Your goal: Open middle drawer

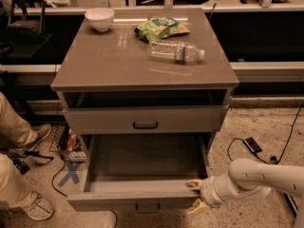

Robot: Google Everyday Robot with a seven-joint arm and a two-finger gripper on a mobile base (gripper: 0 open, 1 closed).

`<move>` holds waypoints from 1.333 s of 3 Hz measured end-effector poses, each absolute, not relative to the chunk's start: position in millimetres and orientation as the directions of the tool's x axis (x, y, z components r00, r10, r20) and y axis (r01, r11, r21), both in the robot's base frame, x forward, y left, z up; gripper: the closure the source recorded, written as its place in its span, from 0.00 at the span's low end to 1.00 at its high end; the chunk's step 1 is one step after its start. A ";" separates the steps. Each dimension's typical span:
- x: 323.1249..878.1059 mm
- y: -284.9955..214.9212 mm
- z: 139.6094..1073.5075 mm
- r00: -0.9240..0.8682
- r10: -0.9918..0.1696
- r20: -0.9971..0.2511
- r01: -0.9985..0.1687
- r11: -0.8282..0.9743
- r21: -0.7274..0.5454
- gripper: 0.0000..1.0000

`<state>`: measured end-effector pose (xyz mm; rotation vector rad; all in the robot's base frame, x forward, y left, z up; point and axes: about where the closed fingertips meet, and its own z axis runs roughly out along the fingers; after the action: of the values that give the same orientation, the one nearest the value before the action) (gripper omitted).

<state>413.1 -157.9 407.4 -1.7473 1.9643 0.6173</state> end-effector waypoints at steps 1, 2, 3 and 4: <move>411.6 -158.7 406.5 -0.110 -0.798 -0.592 -0.994 0.104 0.044 0.65; 405.5 -161.4 405.6 -0.112 -0.798 -0.592 -0.993 0.103 0.049 0.70; 405.3 -160.0 405.0 -0.112 -0.798 -0.593 -0.994 0.101 0.050 0.49; 405.2 -161.7 406.7 -0.113 -0.788 -0.605 -0.993 0.110 0.042 0.26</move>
Offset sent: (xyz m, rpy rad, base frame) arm -0.0152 -0.0104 -0.0014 -0.0023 0.0095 -0.0040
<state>405.2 -161.7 406.7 -1.7292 1.9601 0.6286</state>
